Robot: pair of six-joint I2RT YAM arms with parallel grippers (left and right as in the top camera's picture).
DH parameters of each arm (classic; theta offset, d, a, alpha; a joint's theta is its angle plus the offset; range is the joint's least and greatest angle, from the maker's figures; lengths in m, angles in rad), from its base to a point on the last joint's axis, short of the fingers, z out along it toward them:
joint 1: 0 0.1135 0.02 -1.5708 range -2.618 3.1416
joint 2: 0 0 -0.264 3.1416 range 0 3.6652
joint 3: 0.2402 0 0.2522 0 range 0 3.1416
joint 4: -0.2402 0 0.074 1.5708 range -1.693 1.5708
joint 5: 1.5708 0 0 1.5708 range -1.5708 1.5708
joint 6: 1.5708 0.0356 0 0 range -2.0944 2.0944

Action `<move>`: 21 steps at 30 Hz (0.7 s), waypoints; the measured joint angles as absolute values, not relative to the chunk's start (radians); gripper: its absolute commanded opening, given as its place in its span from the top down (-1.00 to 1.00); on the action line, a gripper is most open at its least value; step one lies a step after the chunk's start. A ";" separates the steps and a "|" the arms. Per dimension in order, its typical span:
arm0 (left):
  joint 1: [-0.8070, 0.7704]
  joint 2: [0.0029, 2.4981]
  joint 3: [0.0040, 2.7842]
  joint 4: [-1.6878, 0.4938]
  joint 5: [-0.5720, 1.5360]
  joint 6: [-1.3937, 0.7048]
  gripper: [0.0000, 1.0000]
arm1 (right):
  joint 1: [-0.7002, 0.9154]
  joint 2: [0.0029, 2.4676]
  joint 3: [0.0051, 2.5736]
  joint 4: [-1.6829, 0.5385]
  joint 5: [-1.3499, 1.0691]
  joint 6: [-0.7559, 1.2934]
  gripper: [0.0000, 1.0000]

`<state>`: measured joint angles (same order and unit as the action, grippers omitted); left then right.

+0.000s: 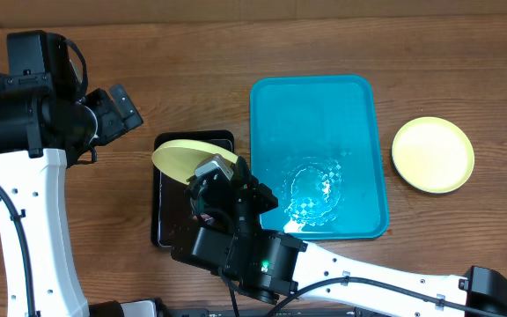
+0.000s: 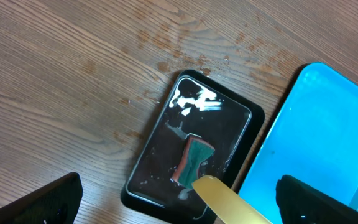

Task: Clean dirty plates on tray and stack at the side
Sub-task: 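Lift the yellow plate with the right gripper and tilt it over the black tray, then carry the yellow plate right and stack it on the plate pile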

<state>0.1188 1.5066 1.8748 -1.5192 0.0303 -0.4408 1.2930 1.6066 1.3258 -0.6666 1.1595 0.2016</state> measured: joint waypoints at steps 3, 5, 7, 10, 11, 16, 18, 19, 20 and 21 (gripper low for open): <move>0.119 1.507 1.875 -1.519 0.030 -0.441 -0.99 | 1.293 1.607 1.326 -0.667 1.160 0.202 0.93; 0.119 1.507 1.875 -1.519 0.030 -0.441 -1.00 | 1.290 1.607 1.326 -0.666 1.157 0.203 0.93; 0.119 1.507 1.875 -1.519 0.030 -0.441 -1.00 | 1.277 1.607 1.326 -0.666 1.131 0.205 0.93; 0.119 1.507 1.875 -1.520 0.030 -0.441 -1.00 | 1.201 1.607 1.326 -0.669 1.021 0.240 0.93; 0.119 1.507 1.875 -1.519 0.030 -0.441 -0.99 | 1.159 1.607 1.326 -0.669 0.963 0.256 0.93; 0.119 1.507 1.875 -1.520 0.030 -0.441 -0.99 | 0.886 1.610 1.364 -0.730 0.580 0.327 0.93; 0.119 1.507 1.875 -1.519 0.030 -0.441 -1.00 | 0.758 1.610 1.407 -0.778 0.406 0.358 0.93; 0.119 1.507 1.875 -1.520 0.030 -0.441 -1.00 | 0.685 1.610 1.436 -0.801 0.316 0.377 0.93; 0.119 1.507 1.875 -1.519 0.030 -0.441 -0.99 | 0.638 1.609 1.453 -0.817 0.263 0.390 0.93; 0.119 1.507 1.875 -1.519 0.030 -0.441 -1.00 | 0.574 1.606 1.485 -0.851 0.165 0.413 0.93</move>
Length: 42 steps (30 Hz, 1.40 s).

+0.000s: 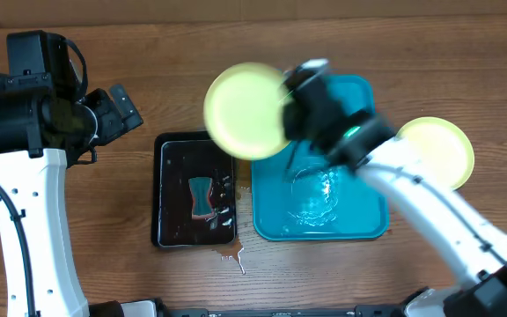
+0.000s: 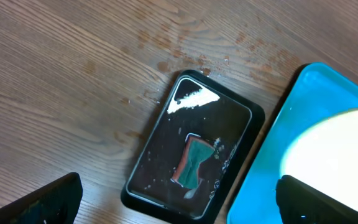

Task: Clean dirty plates on tray and stack at the side
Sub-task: 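Carry the yellow plate right and stack it on the plate pile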

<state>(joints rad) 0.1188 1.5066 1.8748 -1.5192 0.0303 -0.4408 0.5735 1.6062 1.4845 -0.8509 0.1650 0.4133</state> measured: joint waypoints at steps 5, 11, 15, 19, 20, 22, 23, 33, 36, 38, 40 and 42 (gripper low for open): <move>0.119 1.507 1.875 -1.520 0.030 -0.441 -1.00 | 0.214 1.579 1.516 -0.972 -0.001 0.479 0.93; 0.119 1.507 1.875 -1.520 0.030 -0.441 -0.99 | -0.250 1.578 1.491 -1.148 -0.056 0.507 0.93; 0.119 1.507 1.875 -1.520 0.030 -0.441 -0.99 | -0.406 1.585 1.393 -1.116 -0.080 0.486 0.92; 0.119 1.507 1.875 -1.520 0.030 -0.441 -1.00 | -0.521 1.639 1.254 -1.040 -0.105 0.468 0.92; 0.119 1.507 1.875 -1.520 0.031 -0.441 -1.00 | -0.525 1.650 1.228 -1.030 -0.108 0.465 0.92; 0.119 1.507 1.875 -1.519 0.030 -0.441 -1.00 | -0.524 1.660 1.180 -1.009 -0.109 0.459 0.73; 0.119 1.507 1.875 -1.520 0.030 -0.441 -1.00 | -0.522 1.662 1.161 -1.005 -0.108 0.458 0.22; 0.119 1.507 1.875 -1.520 0.030 -0.441 -1.00 | -0.485 1.612 1.248 -1.128 -0.250 0.379 -0.01; 0.119 1.507 1.875 -1.519 0.030 -0.441 -0.99 | -0.404 1.491 1.312 -1.172 -0.313 0.327 -0.04; 0.119 1.507 1.875 -1.519 0.030 -0.441 -1.00 | -0.307 1.370 1.339 -1.178 -0.359 0.287 -0.32; 0.119 1.507 1.875 -1.519 0.030 -0.441 -0.99 | -0.200 1.257 1.354 -1.182 -0.395 0.259 -1.00; 0.119 1.507 1.875 -1.518 0.030 -0.441 -1.00 | -0.104 1.168 1.359 -1.182 -0.416 0.245 -1.00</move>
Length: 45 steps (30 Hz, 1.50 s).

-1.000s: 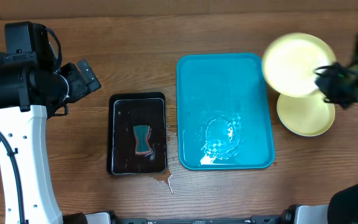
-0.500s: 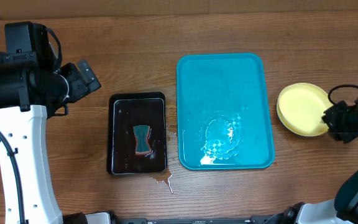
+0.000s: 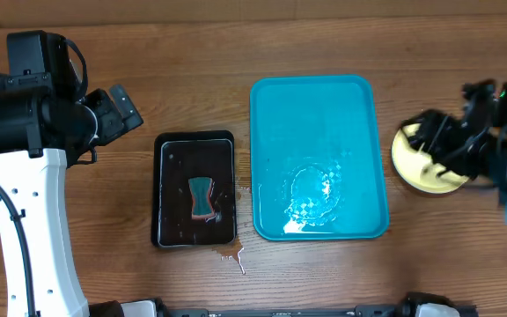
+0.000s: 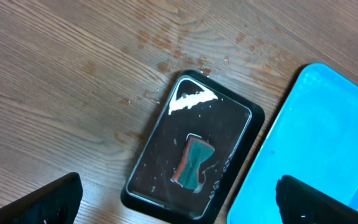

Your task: Clean dirty plates on tray and stack at the side

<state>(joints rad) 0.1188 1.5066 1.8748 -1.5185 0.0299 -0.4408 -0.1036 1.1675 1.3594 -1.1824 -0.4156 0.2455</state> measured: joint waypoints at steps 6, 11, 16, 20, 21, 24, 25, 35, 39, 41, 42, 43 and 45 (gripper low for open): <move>0.119 1.507 1.875 -1.519 0.030 -0.441 -1.00 | 0.150 1.001 1.359 -1.188 -0.445 0.231 -1.00; 0.119 1.507 1.875 -1.520 0.030 -0.441 -1.00 | 0.212 0.967 1.359 -1.219 -0.437 0.225 -1.00; 0.119 1.507 1.875 -1.520 0.030 -0.441 -0.99 | 0.212 0.965 1.359 -1.209 -0.354 0.216 -1.00; 0.119 1.507 1.875 -1.519 0.030 -0.441 -0.99 | 0.212 0.944 1.332 -1.106 -0.226 0.211 -1.00; 0.119 1.507 1.875 -1.520 0.030 -0.441 -0.99 | 0.212 0.927 1.309 -1.063 -0.196 0.210 -1.00; 0.119 1.507 1.874 -1.520 0.031 -0.441 -1.00 | 0.201 0.826 1.178 -0.871 -0.117 0.209 -1.00; 0.119 1.507 1.875 -1.520 0.031 -0.441 -0.99 | 0.190 0.779 1.119 -0.799 -0.103 0.209 -1.00; 0.119 1.507 1.875 -1.520 0.031 -0.441 -0.99 | 0.057 0.316 0.540 -0.500 -0.089 0.209 -1.00; 0.119 1.507 1.875 -1.519 0.030 -0.441 -1.00 | 0.041 0.179 0.402 -0.488 -0.089 0.209 -1.00; 0.119 1.507 1.875 -1.519 0.030 -0.441 -1.00 | 0.040 0.104 0.340 -0.483 -0.089 0.209 -1.00; 0.119 1.507 1.875 -1.520 0.031 -0.441 -0.99 | 0.040 0.062 0.311 -0.479 -0.089 0.209 -1.00; 0.119 1.507 1.875 -1.520 0.031 -0.441 -0.99 | 0.040 0.041 0.294 -0.472 -0.089 0.209 -1.00; 0.119 1.507 1.875 -1.519 0.030 -0.441 -0.99 | 0.040 0.014 0.252 -0.439 -0.089 0.209 -1.00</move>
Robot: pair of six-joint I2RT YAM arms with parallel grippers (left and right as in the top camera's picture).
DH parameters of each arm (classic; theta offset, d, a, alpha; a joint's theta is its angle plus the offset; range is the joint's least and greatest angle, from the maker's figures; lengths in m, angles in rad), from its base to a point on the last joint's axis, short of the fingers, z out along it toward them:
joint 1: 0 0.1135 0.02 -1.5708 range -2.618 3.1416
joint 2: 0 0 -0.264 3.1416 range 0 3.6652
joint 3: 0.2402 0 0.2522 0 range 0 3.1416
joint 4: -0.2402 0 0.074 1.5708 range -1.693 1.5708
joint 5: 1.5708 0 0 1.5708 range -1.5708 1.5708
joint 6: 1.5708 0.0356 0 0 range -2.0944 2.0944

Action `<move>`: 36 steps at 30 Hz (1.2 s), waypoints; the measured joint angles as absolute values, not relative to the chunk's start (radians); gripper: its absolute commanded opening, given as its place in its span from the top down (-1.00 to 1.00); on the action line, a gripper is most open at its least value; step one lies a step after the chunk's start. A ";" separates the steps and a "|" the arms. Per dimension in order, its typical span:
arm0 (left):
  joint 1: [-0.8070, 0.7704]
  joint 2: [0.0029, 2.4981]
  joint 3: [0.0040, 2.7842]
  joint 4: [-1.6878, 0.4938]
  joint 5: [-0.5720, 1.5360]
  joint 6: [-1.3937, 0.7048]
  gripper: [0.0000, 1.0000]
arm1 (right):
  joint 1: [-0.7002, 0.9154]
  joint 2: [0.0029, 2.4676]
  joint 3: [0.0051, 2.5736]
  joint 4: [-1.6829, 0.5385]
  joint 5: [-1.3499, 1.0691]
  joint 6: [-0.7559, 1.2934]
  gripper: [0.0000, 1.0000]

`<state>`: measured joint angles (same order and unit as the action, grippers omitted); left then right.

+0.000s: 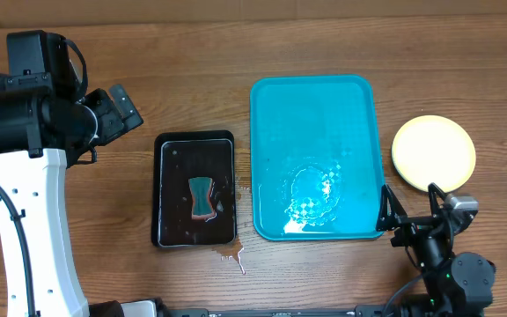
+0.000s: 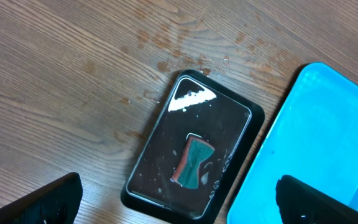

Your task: Clean dirty plates on tray and stack at the side

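Observation:
The blue tray (image 1: 355, 106) holds no plates, only a film of water near its front. A stack of yellow plates (image 1: 433, 154) lies on the table to its right. Left of the tray is a black basin (image 1: 170, 224) of water with a green and red sponge (image 1: 202, 197) in it, also seen as basin (image 2: 157, 180) and sponge (image 2: 193, 163). My left gripper (image 1: 128, 107) hangs open high over the basin's far left; its fingers frame the left wrist view (image 2: 179, 190). My right gripper (image 1: 410, 211) stands open at the front right, empty, just in front of the plates.
A small puddle (image 1: 231, 256) wets the wood in front of the basin. Water spots mark the table beyond the basin (image 2: 185, 43). The right arm's body (image 1: 451, 269) sits at the table's front right edge.
My right gripper was on the yellow plate stack at the right. It is now drawn back toward the front edge, open and empty, with the stack uncovered. The left arm has not moved.
My right gripper first held a yellow plate over the black basin. Then it held the plate in the air above the tray's far left. Then it was down at the plate to the right of the tray. Now the plates lie there alone.

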<state>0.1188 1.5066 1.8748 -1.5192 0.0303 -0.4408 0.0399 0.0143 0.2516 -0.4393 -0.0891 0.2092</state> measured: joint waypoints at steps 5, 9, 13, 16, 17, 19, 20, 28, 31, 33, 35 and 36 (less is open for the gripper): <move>0.119 1.507 1.875 -1.519 0.030 -0.441 -1.00 | 0.040 0.013 0.145 -0.257 -0.089 0.209 -1.00; 0.119 1.507 1.875 -1.519 0.030 -0.441 -1.00 | 0.040 0.010 0.043 -0.078 -0.089 0.209 -1.00; 0.119 1.507 1.875 -1.519 0.030 -0.440 -1.00 | 0.040 0.012 0.018 -0.086 -0.084 0.209 -1.00; 0.119 1.507 1.875 -1.520 0.030 -0.441 -0.99 | 0.042 0.011 0.018 -0.082 -0.080 0.209 -1.00; 0.119 1.507 1.875 -1.520 0.030 -0.441 -0.99 | 0.042 0.011 0.018 -0.082 -0.078 0.209 -1.00; 0.119 1.507 1.875 -1.520 0.030 -0.441 -1.00 | 0.042 0.011 0.018 -0.082 -0.078 0.209 -1.00; 0.119 1.507 1.875 -1.520 0.030 -0.441 -1.00 | 0.042 0.011 0.018 -0.083 -0.078 0.209 -1.00; 0.119 1.507 1.875 -1.520 0.030 -0.441 -1.00 | 0.042 0.011 0.018 -0.083 -0.078 0.209 -1.00; 0.123 1.507 1.875 -1.519 0.031 -0.440 -1.00 | 0.042 0.011 0.018 -0.083 -0.078 0.209 -1.00; 0.135 1.507 1.875 -1.520 0.030 -0.441 -0.99 | 0.042 0.011 0.018 -0.083 -0.077 0.209 -1.00; 0.140 1.507 1.875 -1.519 0.030 -0.441 -0.99 | 0.042 0.011 0.018 -0.082 -0.078 0.209 -1.00; 0.140 1.507 1.875 -1.520 0.030 -0.441 -1.00 | 0.042 0.011 0.018 -0.082 -0.077 0.208 -1.00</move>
